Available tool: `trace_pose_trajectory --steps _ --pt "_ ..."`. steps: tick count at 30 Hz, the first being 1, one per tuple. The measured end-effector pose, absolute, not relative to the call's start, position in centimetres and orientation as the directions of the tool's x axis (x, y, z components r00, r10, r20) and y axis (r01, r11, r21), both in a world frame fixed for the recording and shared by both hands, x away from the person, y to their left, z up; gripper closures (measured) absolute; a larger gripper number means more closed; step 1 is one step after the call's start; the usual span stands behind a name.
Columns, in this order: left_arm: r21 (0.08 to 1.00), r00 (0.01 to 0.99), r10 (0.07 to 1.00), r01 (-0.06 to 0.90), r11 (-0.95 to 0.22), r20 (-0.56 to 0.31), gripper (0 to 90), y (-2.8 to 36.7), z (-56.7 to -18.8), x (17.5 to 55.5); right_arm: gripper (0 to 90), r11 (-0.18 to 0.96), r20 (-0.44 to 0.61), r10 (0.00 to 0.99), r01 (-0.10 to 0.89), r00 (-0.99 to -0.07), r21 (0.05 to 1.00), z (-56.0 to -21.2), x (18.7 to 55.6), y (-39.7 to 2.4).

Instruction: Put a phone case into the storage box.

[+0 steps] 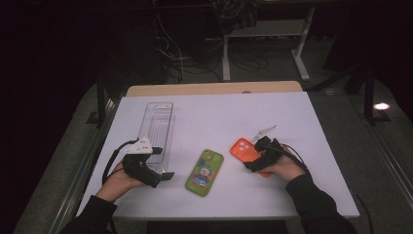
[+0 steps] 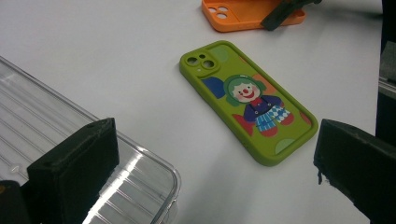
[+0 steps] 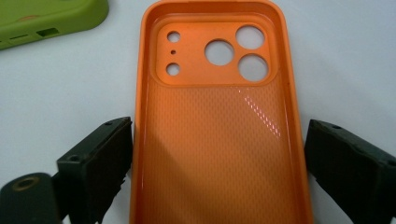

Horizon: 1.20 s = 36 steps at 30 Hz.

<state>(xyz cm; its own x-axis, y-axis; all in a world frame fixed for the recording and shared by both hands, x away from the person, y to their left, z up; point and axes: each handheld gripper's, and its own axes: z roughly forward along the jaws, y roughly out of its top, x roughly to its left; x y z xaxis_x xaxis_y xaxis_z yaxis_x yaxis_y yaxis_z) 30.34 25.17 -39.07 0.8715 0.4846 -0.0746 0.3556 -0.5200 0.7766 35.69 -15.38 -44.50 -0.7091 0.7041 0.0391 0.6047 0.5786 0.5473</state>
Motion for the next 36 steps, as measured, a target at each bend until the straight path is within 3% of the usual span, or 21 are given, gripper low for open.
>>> trace_pose_trajectory --steps 19,23,36 --pt "0.789 0.876 0.475 0.349 -0.506 -0.083 0.0 25.1 -38.8 30.5 15.0 0.577 0.034 0.707 0.603 -0.707 0.551 -44.3 35.4 -15.4" --pt "0.800 0.875 0.471 0.361 -0.479 -0.113 0.0 24.7 -38.4 30.8 15.0 0.543 0.084 0.713 0.624 -0.697 0.562 -43.3 35.8 -16.0" --pt "0.801 0.899 0.423 0.337 -0.495 -0.117 0.0 21.5 -36.9 32.9 14.9 0.559 0.099 0.669 0.586 -0.737 0.587 -40.4 38.5 -16.6"
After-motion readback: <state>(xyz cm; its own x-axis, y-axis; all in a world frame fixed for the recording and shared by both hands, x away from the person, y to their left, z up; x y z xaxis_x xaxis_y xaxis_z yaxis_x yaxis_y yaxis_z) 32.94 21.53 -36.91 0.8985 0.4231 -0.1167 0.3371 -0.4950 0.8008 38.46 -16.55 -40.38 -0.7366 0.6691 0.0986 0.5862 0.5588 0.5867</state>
